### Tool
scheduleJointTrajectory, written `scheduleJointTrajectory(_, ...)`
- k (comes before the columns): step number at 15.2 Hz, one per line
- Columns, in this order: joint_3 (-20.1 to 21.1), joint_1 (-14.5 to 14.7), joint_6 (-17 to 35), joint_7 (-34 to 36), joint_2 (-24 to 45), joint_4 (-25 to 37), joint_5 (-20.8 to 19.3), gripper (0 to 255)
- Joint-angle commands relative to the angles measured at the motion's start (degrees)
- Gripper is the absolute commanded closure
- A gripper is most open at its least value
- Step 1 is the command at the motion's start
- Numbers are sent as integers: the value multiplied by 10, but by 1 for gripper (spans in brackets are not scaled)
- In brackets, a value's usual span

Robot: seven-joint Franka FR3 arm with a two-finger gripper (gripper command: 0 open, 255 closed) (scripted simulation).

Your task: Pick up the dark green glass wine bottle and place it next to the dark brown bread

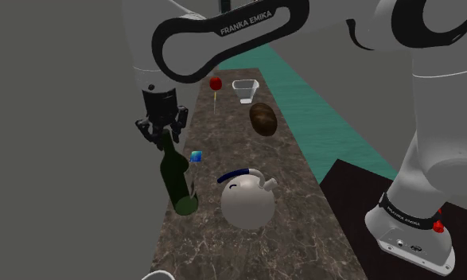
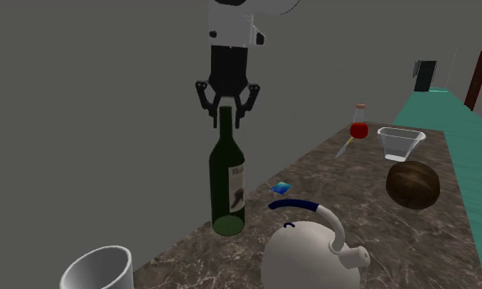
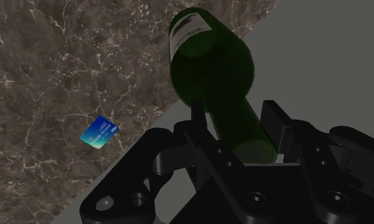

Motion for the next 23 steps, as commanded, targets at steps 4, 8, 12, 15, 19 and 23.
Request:
scheduleJointTrajectory(4, 2, 3, -38, -4, -3, 36, 3, 255)
scheduleJointTrajectory(8, 3, 7, -69, -6, -2, 68, 4, 255)
scheduleJointTrajectory(12, 4, 13, -102, -8, 1, 105, 3, 255)
scheduleJointTrajectory(15, 4, 19, -128, -8, 6, 135, 1, 255)
scheduleJointTrajectory(19, 4, 28, -164, -9, 16, 182, -3, 255)
scheduleJointTrajectory(23, 3, 42, -204, -10, 31, 236, -10, 255)
